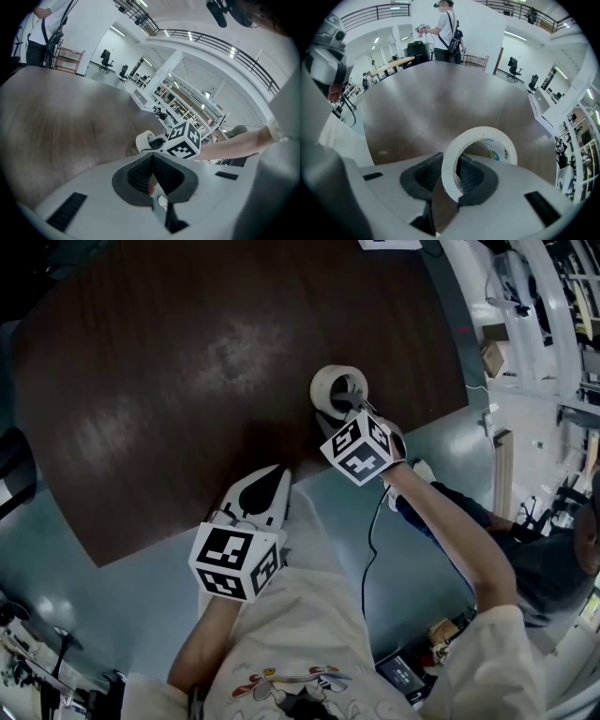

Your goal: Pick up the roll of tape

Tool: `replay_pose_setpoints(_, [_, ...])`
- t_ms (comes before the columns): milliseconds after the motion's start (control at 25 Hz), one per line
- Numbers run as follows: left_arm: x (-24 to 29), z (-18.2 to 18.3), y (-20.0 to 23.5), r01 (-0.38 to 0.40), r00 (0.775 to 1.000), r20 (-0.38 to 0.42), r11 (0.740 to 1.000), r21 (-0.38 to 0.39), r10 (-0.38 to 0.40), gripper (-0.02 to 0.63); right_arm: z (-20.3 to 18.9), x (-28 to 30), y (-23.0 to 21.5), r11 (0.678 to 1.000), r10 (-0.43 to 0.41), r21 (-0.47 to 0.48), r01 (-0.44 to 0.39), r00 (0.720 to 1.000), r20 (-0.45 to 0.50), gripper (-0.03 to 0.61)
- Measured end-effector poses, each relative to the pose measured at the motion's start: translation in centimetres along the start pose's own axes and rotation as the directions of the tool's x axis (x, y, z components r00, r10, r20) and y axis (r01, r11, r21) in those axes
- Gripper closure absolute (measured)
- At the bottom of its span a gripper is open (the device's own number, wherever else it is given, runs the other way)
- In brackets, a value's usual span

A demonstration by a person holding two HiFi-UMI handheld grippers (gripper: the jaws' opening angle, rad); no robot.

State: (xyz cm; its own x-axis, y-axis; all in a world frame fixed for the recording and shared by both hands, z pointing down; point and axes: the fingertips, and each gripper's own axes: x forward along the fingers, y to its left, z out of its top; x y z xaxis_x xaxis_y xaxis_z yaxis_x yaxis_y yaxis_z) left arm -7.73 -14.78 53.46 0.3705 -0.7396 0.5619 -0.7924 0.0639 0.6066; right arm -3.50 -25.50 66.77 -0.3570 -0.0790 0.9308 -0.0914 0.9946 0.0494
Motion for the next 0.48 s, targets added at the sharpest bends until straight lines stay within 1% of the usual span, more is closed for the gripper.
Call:
replay_pose_setpoints(160, [-0.3, 0.0, -0.9, 0.012, 1.0, 0.0, 1.0, 0.022, -0.012, 0.607, 0.9, -1.6, 0.2, 0.997, -0.029, 0.072, 0.024, 0.996, 0.079, 0.482])
replay_pose_setpoints(280, [-0.8, 0.3, -1.6, 0.017, 1.0, 0.003, 0.999, 0.038, -0.017, 0.607, 1.8, -3.3, 0.4, 0.99, -0.046, 0.137, 0.026, 0.988, 0.146, 0.482])
replay_pose_setpoints(400, [-1.0, 0.8, -2.6, 0.019, 1.0, 0.012, 0.998, 0.052, -0.02, 0.607, 2.5, -5.6, 0.4, 0.98, -0.062, 0.198, 0.016, 0.972, 0.227, 0.482])
replay_pose_setpoints(480, [-1.2, 1.3, -3.1, 0.02, 1.0, 0.021, 0.998, 0.065, -0.021, 0.607, 3.1, -7.4, 0.3, 0.972, -0.076, 0.234, 0.008, 0.956, 0.284, 0.482])
